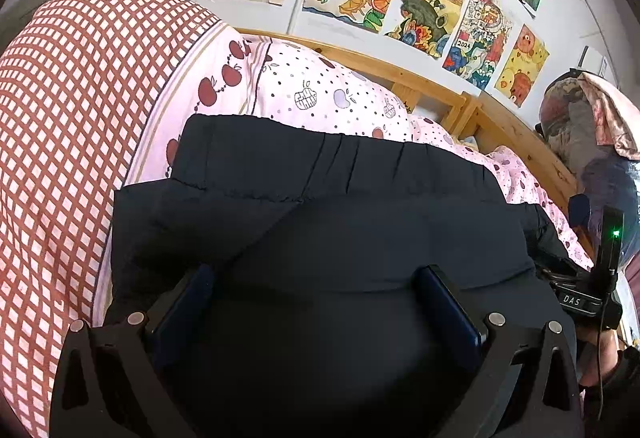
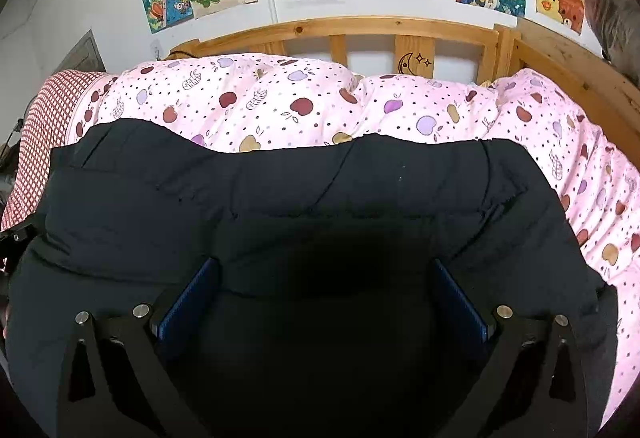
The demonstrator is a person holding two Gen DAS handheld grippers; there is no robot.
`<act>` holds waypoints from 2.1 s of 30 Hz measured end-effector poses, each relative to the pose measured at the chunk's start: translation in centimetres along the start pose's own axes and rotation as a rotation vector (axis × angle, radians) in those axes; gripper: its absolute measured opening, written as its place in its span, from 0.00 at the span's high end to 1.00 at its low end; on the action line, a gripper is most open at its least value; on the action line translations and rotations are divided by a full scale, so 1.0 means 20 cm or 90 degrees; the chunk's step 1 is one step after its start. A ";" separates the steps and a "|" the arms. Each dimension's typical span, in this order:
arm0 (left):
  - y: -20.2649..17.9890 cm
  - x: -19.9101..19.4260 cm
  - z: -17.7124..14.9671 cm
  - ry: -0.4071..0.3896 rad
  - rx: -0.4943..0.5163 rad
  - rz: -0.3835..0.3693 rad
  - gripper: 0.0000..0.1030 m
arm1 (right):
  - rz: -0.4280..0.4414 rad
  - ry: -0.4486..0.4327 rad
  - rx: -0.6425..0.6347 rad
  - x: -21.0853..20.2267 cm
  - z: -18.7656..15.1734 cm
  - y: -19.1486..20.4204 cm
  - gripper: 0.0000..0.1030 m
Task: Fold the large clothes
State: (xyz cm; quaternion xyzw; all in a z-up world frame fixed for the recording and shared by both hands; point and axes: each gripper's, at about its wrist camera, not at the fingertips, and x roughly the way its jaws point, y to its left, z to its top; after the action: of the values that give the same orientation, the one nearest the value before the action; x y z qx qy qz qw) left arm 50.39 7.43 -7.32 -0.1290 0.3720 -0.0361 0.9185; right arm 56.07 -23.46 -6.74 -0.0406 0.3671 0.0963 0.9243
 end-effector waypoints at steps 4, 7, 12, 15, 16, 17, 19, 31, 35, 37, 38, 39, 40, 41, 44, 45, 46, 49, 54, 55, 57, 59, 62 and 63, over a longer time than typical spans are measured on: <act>-0.03 0.01 0.00 -0.006 0.011 -0.001 0.00 | 0.010 -0.023 0.013 -0.04 -0.05 -0.03 0.01; -0.04 0.00 -0.01 -0.013 0.020 0.003 0.00 | 0.008 -0.038 0.016 -0.05 -0.08 -0.02 0.01; -0.05 0.00 -0.03 -0.024 0.029 0.007 0.00 | 0.005 -0.059 0.021 -0.08 -0.10 -0.04 0.01; -0.06 -0.01 -0.05 -0.029 0.035 0.011 0.00 | 0.005 -0.073 0.024 -0.09 -0.11 -0.05 0.01; -0.06 -0.01 -0.05 -0.031 0.037 0.012 0.00 | 0.008 -0.079 0.025 -0.10 -0.11 -0.06 0.01; -0.06 -0.01 -0.06 -0.033 0.039 0.012 0.00 | 0.010 -0.082 0.027 -0.11 -0.12 -0.06 0.01; -0.07 -0.01 -0.06 -0.035 0.043 0.015 0.00 | 0.012 -0.089 0.031 -0.12 -0.12 -0.07 0.01; -0.09 -0.05 -0.11 -0.059 0.053 0.018 0.00 | -0.004 -0.131 0.033 -0.19 -0.17 -0.08 0.01; -0.10 -0.12 -0.14 -0.082 0.057 0.002 0.00 | -0.055 -0.169 0.031 -0.28 -0.21 -0.07 0.01; -0.08 -0.18 -0.16 -0.092 0.051 -0.021 0.00 | -0.103 -0.191 0.020 -0.34 -0.24 -0.04 0.01; -0.07 -0.21 -0.16 -0.095 0.046 -0.029 0.00 | -0.136 -0.204 0.010 -0.37 -0.25 -0.01 0.01; -0.05 -0.25 -0.17 -0.098 0.040 -0.035 0.00 | -0.162 -0.214 -0.002 -0.41 -0.27 0.01 0.01; -0.03 -0.29 -0.16 -0.099 0.035 -0.029 0.00 | -0.179 -0.220 -0.013 -0.43 -0.28 0.03 0.01; -0.02 -0.31 -0.16 -0.100 0.034 -0.020 0.00 | -0.192 -0.221 -0.023 -0.46 -0.28 0.04 0.01; 0.03 -0.40 -0.15 -0.084 0.052 0.042 0.00 | -0.221 -0.217 -0.050 -0.51 -0.31 0.09 0.01; 0.04 -0.42 -0.15 -0.073 0.060 0.064 0.00 | -0.222 -0.211 -0.051 -0.53 -0.32 0.08 0.01; 0.05 -0.42 -0.15 -0.065 0.064 0.079 0.00 | -0.221 -0.207 -0.048 -0.54 -0.33 0.08 0.01; 0.14 -0.43 -0.14 -0.023 0.052 0.089 0.00 | -0.195 -0.192 -0.020 -0.61 -0.36 0.03 0.01; 0.35 -0.42 -0.13 0.035 -0.033 0.008 0.00 | -0.167 -0.190 0.015 -0.71 -0.38 -0.08 0.01; 0.39 -0.42 -0.13 0.041 -0.042 -0.005 0.00 | -0.165 -0.182 0.014 -0.72 -0.37 -0.10 0.01; 0.43 -0.40 -0.14 0.043 -0.053 -0.023 0.00 | -0.166 -0.157 -0.003 -0.74 -0.35 -0.16 0.01; 0.45 -0.38 -0.15 0.042 -0.056 -0.039 0.00 | -0.185 -0.141 -0.020 -0.76 -0.33 -0.18 0.01; 0.45 -0.35 -0.17 0.040 -0.041 -0.052 0.00 | -0.216 -0.113 -0.041 -0.78 -0.28 -0.26 0.01; 0.45 -0.34 -0.17 0.040 -0.033 -0.059 0.00 | -0.216 -0.103 -0.041 -0.78 -0.26 -0.29 0.01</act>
State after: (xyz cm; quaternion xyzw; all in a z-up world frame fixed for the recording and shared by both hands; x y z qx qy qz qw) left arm 42.88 16.49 -7.57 -0.1683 0.3948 -0.0728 0.9003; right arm 42.61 -32.29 0.24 -0.1233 0.2765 -0.0463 0.9519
